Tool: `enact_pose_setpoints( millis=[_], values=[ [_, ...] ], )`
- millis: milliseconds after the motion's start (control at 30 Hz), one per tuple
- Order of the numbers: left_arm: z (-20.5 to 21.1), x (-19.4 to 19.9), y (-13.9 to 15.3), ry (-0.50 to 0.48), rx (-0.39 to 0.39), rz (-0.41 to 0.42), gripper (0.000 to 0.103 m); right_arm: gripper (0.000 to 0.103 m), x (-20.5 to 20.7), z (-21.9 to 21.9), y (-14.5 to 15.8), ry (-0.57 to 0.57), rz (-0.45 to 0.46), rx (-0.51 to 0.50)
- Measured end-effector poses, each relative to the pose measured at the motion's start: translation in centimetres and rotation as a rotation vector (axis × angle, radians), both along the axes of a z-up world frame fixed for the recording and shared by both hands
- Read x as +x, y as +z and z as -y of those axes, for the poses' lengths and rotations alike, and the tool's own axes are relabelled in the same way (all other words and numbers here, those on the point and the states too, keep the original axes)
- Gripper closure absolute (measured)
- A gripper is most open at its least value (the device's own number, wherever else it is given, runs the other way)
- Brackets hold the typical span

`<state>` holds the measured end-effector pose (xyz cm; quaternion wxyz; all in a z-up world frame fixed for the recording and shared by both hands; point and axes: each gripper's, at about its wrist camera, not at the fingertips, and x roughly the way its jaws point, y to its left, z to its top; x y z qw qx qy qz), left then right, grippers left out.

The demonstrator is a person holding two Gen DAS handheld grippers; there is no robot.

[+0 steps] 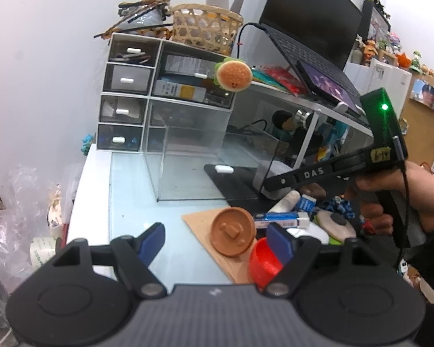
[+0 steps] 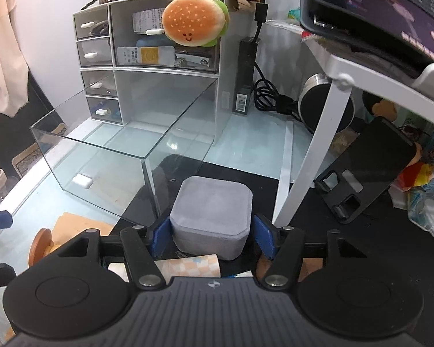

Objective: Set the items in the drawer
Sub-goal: 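Lift the grey box with the right tool toward the glass box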

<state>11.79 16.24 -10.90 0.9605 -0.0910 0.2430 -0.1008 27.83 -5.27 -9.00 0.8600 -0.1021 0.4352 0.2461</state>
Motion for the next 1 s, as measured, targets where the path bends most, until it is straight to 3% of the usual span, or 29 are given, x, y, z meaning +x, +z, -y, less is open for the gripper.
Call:
enact_pose_setpoints(
  millis=[367,1000],
  values=[
    [0.1,-0.1,0.0,-0.006,0.007,0.001,0.023,0.043,-0.3,-0.4,0.1,0.007,0.020,-0.045],
    [0.6,-0.6,0.3,-0.051,0.019,0.013,0.019,0.044,-2.1,0.8,5.4,0.025,0.118,-0.027]
  ],
)
